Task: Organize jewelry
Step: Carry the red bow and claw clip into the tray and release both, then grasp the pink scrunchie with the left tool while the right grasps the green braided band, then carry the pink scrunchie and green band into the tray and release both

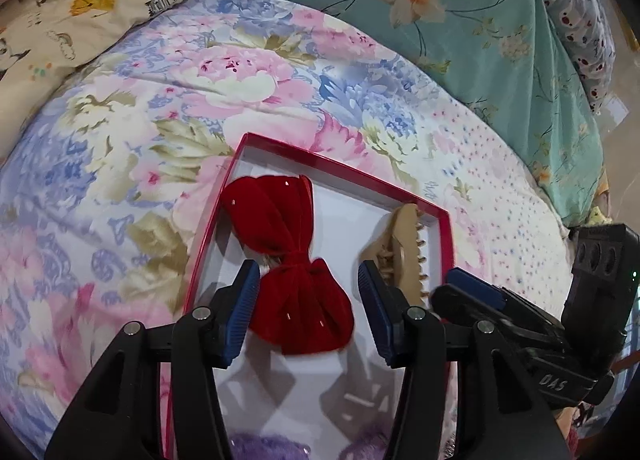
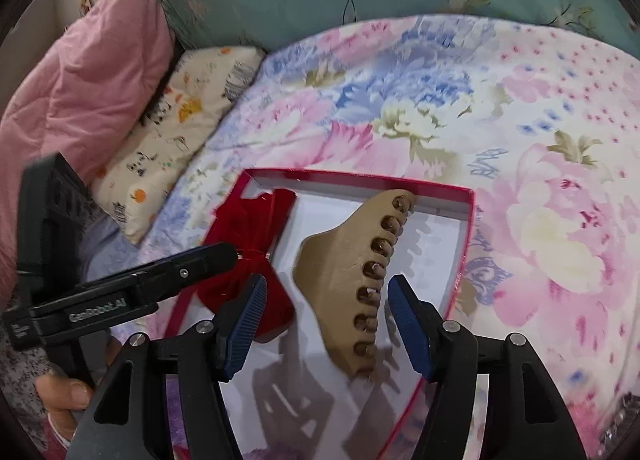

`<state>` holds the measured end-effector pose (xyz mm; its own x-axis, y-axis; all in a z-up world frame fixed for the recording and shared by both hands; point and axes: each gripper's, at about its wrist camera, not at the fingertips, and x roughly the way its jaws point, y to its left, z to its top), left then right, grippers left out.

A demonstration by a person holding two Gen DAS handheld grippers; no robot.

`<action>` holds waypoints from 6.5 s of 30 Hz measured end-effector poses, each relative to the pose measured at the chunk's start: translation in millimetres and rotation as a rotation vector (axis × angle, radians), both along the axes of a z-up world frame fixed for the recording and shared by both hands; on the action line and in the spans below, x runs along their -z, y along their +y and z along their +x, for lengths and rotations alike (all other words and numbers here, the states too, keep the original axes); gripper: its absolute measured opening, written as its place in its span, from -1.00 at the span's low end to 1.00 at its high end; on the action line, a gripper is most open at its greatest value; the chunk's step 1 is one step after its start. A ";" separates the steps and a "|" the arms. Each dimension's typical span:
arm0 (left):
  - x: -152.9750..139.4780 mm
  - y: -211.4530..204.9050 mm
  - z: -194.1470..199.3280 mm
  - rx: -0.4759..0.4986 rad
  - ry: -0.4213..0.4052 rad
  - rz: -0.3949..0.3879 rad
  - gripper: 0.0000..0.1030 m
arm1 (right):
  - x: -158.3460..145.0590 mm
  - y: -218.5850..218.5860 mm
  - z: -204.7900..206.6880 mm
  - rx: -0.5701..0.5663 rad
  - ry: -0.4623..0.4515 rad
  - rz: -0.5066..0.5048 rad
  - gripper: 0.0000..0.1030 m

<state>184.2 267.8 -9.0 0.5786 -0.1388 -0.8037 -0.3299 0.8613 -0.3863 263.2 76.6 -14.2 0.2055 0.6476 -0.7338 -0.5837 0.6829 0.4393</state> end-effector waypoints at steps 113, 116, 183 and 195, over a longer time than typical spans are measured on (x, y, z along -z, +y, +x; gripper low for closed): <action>-28.2 -149.9 -92.7 0.207 -0.085 -0.099 -0.78 | -18.5 -260.3 -94.8 0.433 0.004 -0.013 -0.80; -29.1 -139.5 -98.9 0.185 -0.090 -0.102 -0.78 | -26.7 -245.5 -98.5 0.402 -0.003 0.009 -0.80; 27.6 -7.7 -55.8 -0.069 0.002 -0.058 -0.32 | 22.2 -25.6 -54.6 0.068 0.096 -0.015 -0.53; 16.1 -17.8 -77.7 -0.066 -0.004 -0.046 -0.13 | -5.4 -63.2 -74.3 0.102 0.071 0.043 -0.40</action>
